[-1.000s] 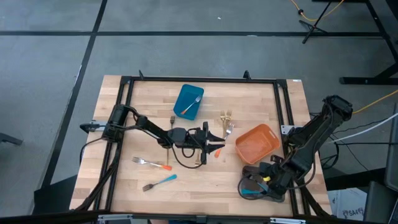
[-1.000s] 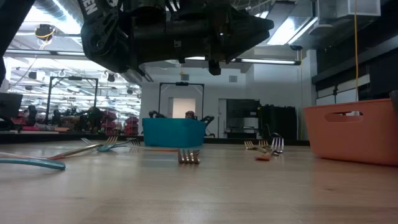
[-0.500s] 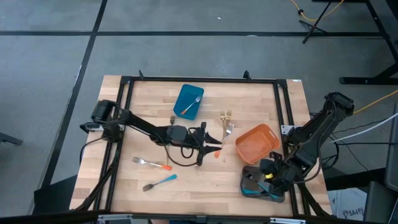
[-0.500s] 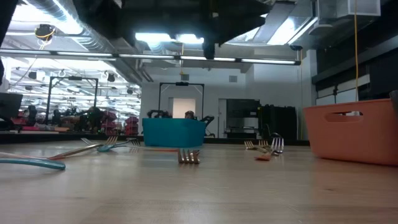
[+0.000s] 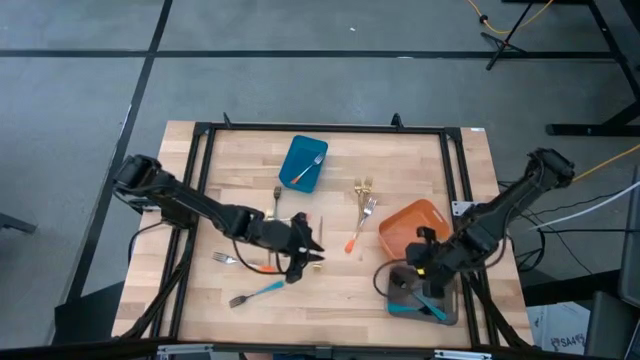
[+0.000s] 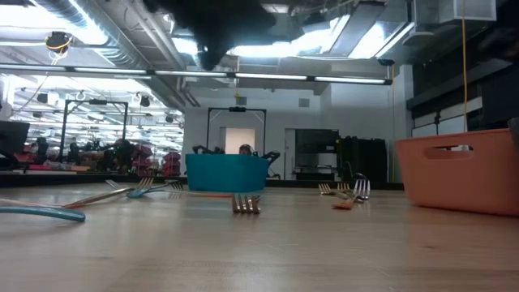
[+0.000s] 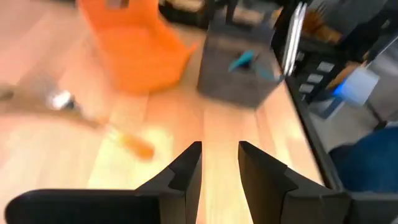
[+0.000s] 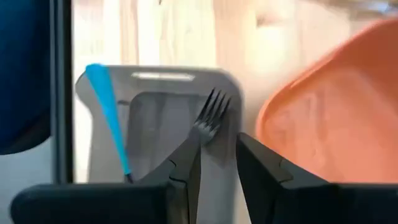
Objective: Sort silverware by color (type)
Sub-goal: Put the bottom orange fork into the blue bin
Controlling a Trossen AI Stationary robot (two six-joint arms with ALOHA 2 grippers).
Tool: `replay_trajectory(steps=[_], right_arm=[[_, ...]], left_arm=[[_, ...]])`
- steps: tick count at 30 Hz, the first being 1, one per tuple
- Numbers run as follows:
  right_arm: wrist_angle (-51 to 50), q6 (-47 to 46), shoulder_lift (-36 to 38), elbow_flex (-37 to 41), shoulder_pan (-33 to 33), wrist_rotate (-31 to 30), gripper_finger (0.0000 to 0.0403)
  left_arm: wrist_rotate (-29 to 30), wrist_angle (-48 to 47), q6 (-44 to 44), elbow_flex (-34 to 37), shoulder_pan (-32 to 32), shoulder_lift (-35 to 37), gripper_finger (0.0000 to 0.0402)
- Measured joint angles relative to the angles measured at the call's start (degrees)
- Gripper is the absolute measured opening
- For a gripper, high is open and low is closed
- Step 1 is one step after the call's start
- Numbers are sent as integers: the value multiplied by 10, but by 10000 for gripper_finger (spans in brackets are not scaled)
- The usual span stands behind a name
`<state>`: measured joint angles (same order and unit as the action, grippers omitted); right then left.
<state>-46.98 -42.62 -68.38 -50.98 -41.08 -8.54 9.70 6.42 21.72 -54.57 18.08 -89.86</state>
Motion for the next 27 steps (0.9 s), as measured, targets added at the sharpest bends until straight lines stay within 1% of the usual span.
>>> replay_trajectory(steps=[6, 10, 13, 16, 20, 23, 27], right_arm=[[37, 139, 0, 0, 79, 1, 92], [69, 215, 0, 0, 127, 1, 92], [85, 257, 0, 0, 157, 6, 92], [94, 279, 0, 0, 182, 6, 92], [98, 281, 0, 0, 206, 6, 92], [98, 281, 0, 0, 217, 6, 92], [97, 282, 0, 0, 221, 6, 92]], left_arm=[[-4, -102, 68, 0, 29, 1, 98], [-23, -214, 110, 0, 40, 1, 98], [-51, -303, 128, 0, 45, 1, 98], [-86, -390, 147, 0, 45, 1, 98], [-122, -470, 157, 0, 45, 1, 98], [-137, -521, 157, 0, 45, 1, 98], [-139, -590, 156, 0, 47, 1, 98]])
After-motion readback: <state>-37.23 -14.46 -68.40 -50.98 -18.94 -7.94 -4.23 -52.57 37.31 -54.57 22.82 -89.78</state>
